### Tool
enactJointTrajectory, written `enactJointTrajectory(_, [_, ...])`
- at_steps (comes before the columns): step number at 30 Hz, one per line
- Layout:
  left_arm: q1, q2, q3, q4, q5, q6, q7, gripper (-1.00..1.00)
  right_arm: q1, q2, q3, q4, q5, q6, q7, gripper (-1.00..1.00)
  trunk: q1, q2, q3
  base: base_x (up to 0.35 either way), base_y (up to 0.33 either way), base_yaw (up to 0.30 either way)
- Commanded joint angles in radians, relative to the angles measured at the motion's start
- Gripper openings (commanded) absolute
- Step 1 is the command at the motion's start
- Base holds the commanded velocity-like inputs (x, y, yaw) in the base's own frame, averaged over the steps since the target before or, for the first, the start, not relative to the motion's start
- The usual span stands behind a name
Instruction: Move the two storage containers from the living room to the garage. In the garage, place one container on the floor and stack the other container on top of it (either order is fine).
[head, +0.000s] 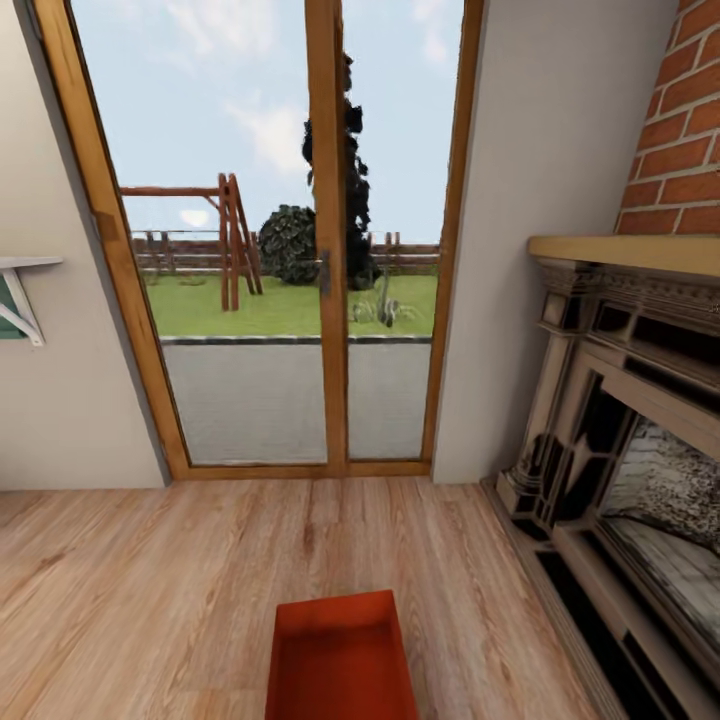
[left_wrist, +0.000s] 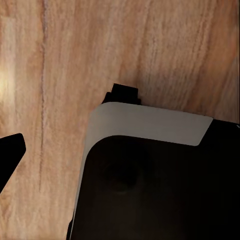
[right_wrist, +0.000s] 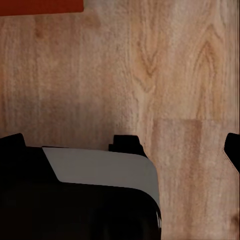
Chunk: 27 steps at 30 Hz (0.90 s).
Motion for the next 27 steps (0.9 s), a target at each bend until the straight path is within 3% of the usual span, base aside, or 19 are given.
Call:
enactJointTrajectory(1, [-0.001, 0.0, 0.001, -0.001, 0.006, 0.004, 0.003, 1.0, -0.001, 0.001, 0.008, 0.002, -0.009, -0.004, -0.001, 1.0, 0.0, -0.001, -0.001, 0.0, -0.268, 0.0])
enactJointTrajectory(7, [-0.001, 0.001, 0.001, -0.001, 0.006, 0.004, 0.003, 1.0, -0.001, 0.002, 0.008, 0.002, -0.009, -0.004, -0.001, 1.0, 0.0, -0.001, -0.001, 0.0, -0.124, 0.01])
enactJointTrajectory(20, [-0.001, 0.001, 0.001, -0.001, 0.006, 0.004, 0.003, 1.0, -0.001, 0.001, 0.009, 0.002, -0.009, -0.004, -0.001, 1.0, 0.0, -0.001, -0.001, 0.0, -0.004, 0.202])
enactJointTrajectory(27, [-0.001, 0.0, 0.001, -0.001, 0.006, 0.004, 0.003, 1.0, -0.001, 0.001, 0.008, 0.002, -0.007, -0.004, -0.001, 1.0, 0.0, -0.001, -0.001, 0.059, 0.132, 0.018])
